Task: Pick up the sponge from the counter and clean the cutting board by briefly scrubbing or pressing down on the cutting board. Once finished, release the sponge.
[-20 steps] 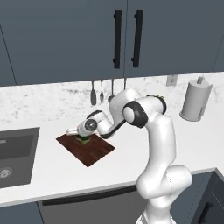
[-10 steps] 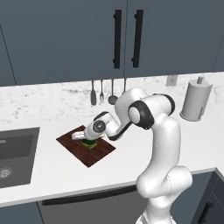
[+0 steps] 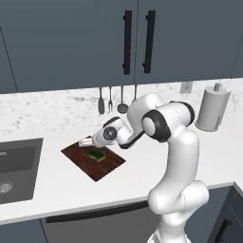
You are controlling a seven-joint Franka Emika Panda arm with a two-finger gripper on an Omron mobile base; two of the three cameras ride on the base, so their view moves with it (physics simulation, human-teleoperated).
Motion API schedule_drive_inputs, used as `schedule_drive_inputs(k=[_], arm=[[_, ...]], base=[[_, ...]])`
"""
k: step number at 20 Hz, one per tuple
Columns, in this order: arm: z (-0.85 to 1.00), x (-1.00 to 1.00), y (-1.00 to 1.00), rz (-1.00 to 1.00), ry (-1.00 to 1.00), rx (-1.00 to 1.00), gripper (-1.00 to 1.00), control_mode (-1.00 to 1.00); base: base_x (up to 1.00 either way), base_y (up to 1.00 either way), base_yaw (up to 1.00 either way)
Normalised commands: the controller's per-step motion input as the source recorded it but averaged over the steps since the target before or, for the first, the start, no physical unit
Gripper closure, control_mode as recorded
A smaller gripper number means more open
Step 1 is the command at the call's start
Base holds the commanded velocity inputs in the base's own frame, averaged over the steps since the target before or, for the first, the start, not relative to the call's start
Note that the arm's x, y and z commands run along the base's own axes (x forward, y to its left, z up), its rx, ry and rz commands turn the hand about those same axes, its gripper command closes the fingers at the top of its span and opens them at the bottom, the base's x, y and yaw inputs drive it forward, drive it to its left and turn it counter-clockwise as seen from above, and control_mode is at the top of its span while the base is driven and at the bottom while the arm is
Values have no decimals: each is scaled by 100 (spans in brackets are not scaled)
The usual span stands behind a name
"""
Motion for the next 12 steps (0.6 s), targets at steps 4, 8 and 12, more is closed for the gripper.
schedule_drive_inputs(k=[4, 8, 12], arm=[[26, -66, -16, 0, -20, 2, -100, -100], [27, -80, -30, 0, -20, 4, -100, -100], [19, -98, -54, 0, -10, 10, -100, -100]], base=[[0, 0, 0], [0, 0, 0], [0, 0, 0]])
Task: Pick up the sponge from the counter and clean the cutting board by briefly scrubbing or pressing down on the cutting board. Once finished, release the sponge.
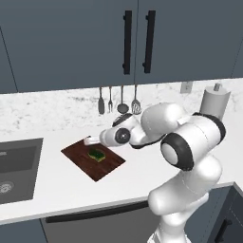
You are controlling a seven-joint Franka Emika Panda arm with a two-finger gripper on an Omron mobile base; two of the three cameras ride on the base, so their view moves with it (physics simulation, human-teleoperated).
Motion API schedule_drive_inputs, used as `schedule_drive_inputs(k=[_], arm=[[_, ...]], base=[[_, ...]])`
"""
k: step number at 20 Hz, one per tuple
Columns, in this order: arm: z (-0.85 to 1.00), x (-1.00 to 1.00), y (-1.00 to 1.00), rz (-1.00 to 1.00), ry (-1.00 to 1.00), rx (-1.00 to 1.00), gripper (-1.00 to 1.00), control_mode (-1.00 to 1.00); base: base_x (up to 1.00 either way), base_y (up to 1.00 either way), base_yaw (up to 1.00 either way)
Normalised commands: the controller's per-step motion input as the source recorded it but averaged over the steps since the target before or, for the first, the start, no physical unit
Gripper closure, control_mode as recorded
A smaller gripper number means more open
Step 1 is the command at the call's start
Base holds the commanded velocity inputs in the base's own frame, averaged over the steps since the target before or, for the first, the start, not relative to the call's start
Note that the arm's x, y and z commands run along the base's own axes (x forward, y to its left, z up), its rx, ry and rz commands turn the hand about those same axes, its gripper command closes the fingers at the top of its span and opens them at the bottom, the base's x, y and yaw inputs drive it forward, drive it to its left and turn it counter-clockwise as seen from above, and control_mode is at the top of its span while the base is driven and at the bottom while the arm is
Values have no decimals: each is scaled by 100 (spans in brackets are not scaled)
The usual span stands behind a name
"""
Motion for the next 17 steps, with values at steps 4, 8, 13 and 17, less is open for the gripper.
schedule_drive_inputs(k=[4, 8, 13, 17], arm=[[8, -100, -64, 0, -9, 10, -100, -100], [51, -95, -51, 0, -5, 12, -100, -100], [82, -79, -39, 0, -1, 15, -100, -100], [77, -48, -28, 0, -2, 11, -100, -100]], base=[[0, 0, 0], [0, 0, 0], [0, 0, 0], [0, 0, 0]])
